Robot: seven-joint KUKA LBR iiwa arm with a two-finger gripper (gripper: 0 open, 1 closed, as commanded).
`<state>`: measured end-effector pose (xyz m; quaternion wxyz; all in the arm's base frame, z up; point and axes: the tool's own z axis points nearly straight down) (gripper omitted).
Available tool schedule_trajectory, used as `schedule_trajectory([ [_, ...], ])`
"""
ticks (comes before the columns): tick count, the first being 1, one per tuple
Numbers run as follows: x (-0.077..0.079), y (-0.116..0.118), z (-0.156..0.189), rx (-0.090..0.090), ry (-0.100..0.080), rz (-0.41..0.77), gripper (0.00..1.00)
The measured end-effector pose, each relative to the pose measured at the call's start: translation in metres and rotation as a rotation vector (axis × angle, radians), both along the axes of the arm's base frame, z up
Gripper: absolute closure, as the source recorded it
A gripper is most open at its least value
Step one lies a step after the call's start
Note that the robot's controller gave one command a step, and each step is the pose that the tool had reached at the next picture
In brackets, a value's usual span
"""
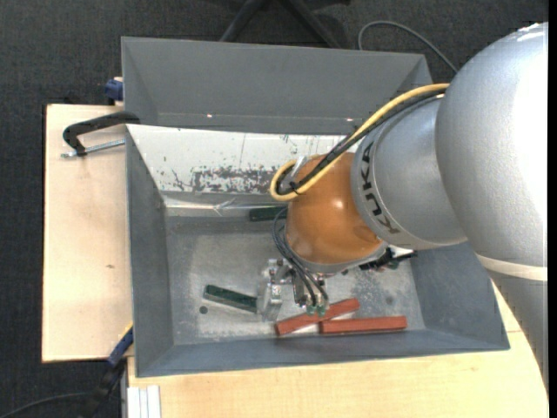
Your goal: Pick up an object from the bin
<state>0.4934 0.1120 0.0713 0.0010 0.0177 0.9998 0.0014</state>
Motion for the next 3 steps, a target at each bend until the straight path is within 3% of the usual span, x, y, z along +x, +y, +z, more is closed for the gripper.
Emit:
schedule_trajectory([
  [1, 0.000, 0.000, 0.000, 0.000, 0.000, 0.000, 1.00],
  [2, 0.038, -0.009, 0.037, -0.002, -0.007, 0.188, 1.00],
  [3, 0.036, -0.009, 0.036, -0.001, -0.004, 0.186, 0.00],
])
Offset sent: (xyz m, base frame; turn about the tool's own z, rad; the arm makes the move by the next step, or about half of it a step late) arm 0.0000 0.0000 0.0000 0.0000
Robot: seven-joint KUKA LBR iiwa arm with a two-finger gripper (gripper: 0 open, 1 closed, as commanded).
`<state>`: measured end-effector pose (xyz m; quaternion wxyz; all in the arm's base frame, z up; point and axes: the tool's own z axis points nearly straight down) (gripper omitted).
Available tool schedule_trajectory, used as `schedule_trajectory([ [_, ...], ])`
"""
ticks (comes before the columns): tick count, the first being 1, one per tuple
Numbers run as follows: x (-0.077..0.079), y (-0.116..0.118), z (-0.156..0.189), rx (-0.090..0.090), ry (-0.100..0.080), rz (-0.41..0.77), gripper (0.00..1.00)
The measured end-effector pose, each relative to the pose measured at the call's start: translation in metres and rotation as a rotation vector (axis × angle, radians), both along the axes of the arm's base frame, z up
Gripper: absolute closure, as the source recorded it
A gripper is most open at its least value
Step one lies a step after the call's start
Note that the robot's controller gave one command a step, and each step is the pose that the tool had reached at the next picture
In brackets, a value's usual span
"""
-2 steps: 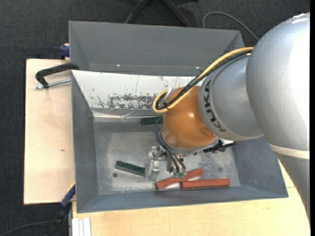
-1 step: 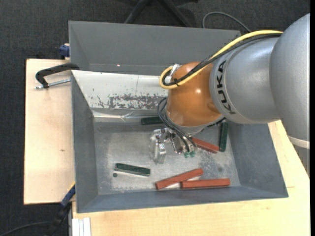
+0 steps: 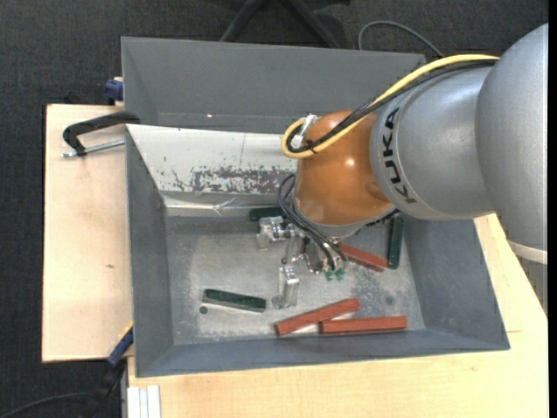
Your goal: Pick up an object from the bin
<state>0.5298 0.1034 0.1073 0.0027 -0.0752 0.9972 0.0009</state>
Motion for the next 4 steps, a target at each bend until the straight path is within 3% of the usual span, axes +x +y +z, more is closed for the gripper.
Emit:
schedule_trajectory([
  [1, -0.033, 0.014, -0.037, -0.001, 0.004, 0.319, 0.00],
  [2, -0.030, -0.005, -0.036, -0.002, 0.003, 0.284, 0.00],
  [3, -0.036, 0.036, -0.037, 0.001, 0.001, 0.230, 0.00],
  [4, -0.036, 0.034, -0.037, 0.000, 0.001, 0.227, 1.00],
])
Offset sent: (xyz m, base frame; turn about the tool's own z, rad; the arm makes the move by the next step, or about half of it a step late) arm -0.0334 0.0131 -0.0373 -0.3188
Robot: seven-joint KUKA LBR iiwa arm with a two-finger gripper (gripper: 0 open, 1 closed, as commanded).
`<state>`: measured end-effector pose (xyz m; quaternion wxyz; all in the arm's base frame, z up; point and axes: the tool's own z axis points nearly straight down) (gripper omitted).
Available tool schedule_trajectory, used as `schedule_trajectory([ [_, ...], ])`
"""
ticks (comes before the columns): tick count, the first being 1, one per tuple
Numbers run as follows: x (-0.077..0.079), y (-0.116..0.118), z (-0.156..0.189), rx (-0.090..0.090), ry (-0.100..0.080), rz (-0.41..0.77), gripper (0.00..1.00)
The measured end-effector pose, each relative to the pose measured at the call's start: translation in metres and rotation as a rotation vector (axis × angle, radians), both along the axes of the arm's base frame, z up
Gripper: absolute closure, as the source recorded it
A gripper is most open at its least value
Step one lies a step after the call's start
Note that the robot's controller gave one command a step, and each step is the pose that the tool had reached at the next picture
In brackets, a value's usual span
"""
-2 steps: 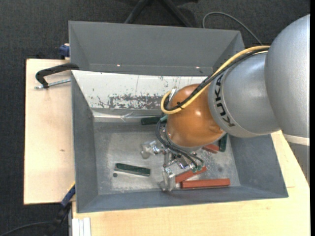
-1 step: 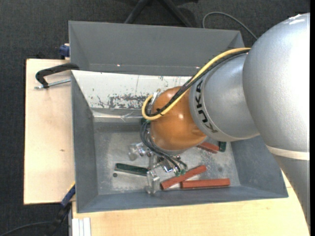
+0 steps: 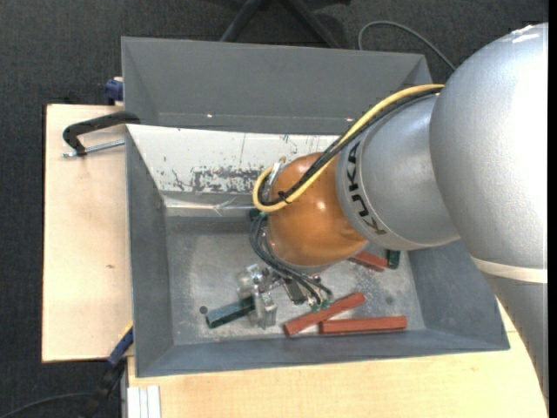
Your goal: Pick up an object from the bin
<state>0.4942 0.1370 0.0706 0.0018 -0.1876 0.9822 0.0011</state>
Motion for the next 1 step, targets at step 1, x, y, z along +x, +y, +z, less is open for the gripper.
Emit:
schedule_trajectory([
  [1, 0.0317, -0.0474, 0.1520, 0.000, -0.012, -0.003, 1.00],
])
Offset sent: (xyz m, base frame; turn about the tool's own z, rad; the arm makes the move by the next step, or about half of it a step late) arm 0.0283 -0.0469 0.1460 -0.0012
